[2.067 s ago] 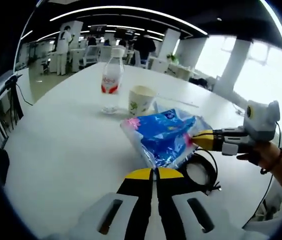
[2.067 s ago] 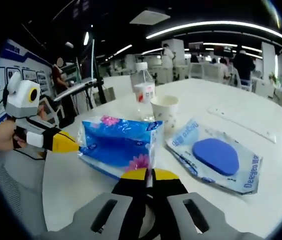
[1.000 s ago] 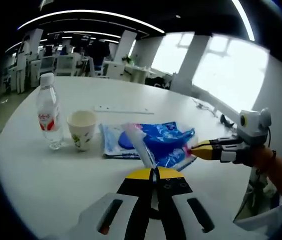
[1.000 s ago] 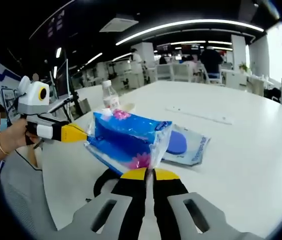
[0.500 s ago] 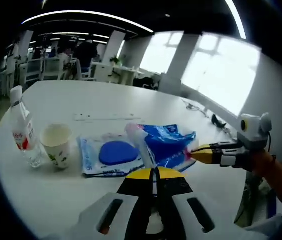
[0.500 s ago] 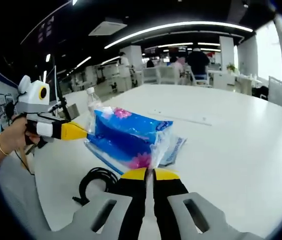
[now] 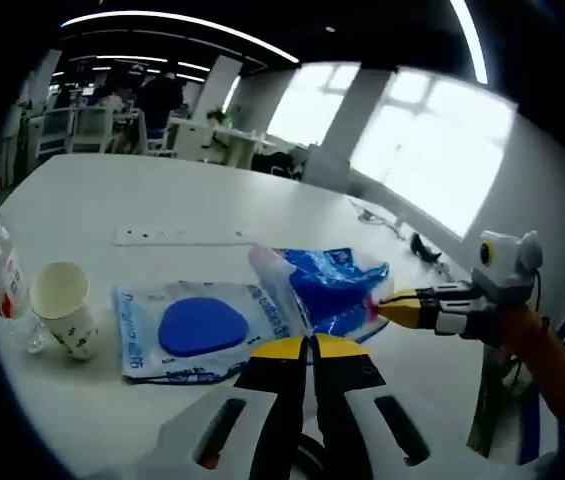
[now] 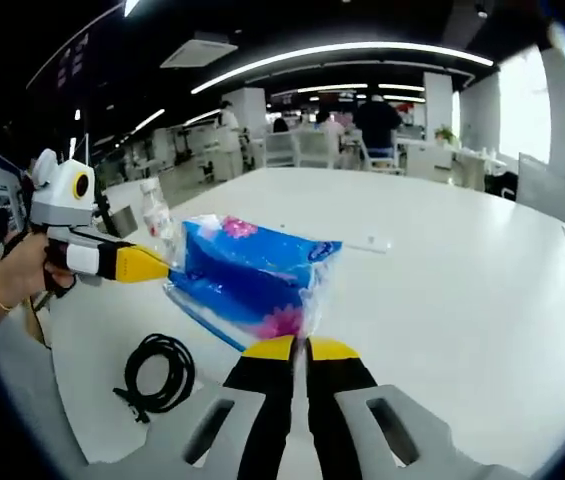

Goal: Arrange the tabletop items into an orderly group along one side of the table until the central work area is clear of visible clutter.

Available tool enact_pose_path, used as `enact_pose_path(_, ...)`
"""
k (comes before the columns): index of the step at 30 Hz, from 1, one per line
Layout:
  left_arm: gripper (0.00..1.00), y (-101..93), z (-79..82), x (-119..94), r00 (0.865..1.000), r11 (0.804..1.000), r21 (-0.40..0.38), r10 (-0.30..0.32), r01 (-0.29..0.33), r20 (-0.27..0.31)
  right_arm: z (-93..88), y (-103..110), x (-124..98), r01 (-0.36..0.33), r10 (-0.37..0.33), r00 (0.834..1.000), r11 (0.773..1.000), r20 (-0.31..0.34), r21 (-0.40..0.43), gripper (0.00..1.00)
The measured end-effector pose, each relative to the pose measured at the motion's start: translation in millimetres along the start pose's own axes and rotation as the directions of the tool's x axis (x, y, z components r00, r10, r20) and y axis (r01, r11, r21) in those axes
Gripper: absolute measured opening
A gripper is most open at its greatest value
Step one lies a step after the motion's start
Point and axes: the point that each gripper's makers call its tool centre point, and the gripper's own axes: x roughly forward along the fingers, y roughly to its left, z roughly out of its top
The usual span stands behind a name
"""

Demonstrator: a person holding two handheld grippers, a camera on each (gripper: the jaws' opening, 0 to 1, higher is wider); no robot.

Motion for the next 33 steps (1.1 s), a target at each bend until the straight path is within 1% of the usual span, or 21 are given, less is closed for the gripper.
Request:
enact_pose_path(5,0.01,2.1,-3.7,12.6,1.000,1.000,-0.027,-0.004,0.003,-0.003,0.3,-10.6,1.4,0.016,-0.016,1.000,1.000,-0.010,-0.011,0.00)
enact_pose_path(7,0.01,2.3,-6.4,19.2,1.000,0.998,-0.069,-0.006,0.005,-0.005,-0.3,-15.5,2.4,0.027,-0.027,1.000,1.000,-0.015,-0.011,0.00)
enact_pose_path(9,0.01,0.9,-6.9,23.7,1.000,0.998,-0.067,-0.009,0.009,0.000,-1.0,-20.7,2.9,0.042,-0.043,0.999,0.999,-0.016,-0.021,0.00)
enact_pose_path(12,0.01,-0.9,-7.4,31.6,1.000,0.997,-0.079,-0.022,0.023,0.004,-2.2,-29.7,3.5,0.059,-0.059,0.998,0.998,-0.019,-0.011,0.00)
enact_pose_path(15,0.01,0.4,-7.5,39.7,1.000,0.992,-0.126,-0.025,0.027,0.017,-3.3,-36.4,4.8,0.070,-0.070,0.997,0.998,-0.018,0.003,0.00)
enact_pose_path(19,0.01,2.9,-12.7,52.1,1.000,0.984,-0.178,-0.016,0.020,0.021,-8.0,-44.9,7.8,0.090,-0.089,0.996,0.996,-0.028,0.012,0.00)
enact_pose_path(22,0.01,4.3,-19.1,64.0,1.000,0.981,-0.192,-0.005,0.008,0.016,-11.8,-51.6,10.3,0.105,-0.104,0.994,0.994,-0.036,0.014,0.00)
enact_pose_path(24,0.01,4.7,-24.7,71.0,1.000,0.982,-0.191,0.008,-0.009,-0.005,-14.3,-55.6,11.4,0.114,-0.113,0.993,0.993,-0.041,0.015,0.00)
enact_pose_path(28,0.01,3.1,-25.1,79.9,1.000,0.980,-0.199,0.003,-0.003,-0.002,-19.4,-65.6,11.1,0.142,-0.141,0.989,0.990,-0.051,0.020,0.00)
enact_pose_path(33,0.01,0.2,-25.5,89.5,1.000,0.978,-0.209,0.000,0.000,-0.002,-22.3,-75.5,11.5,0.155,-0.153,0.987,0.986,-0.045,0.058,0.00)
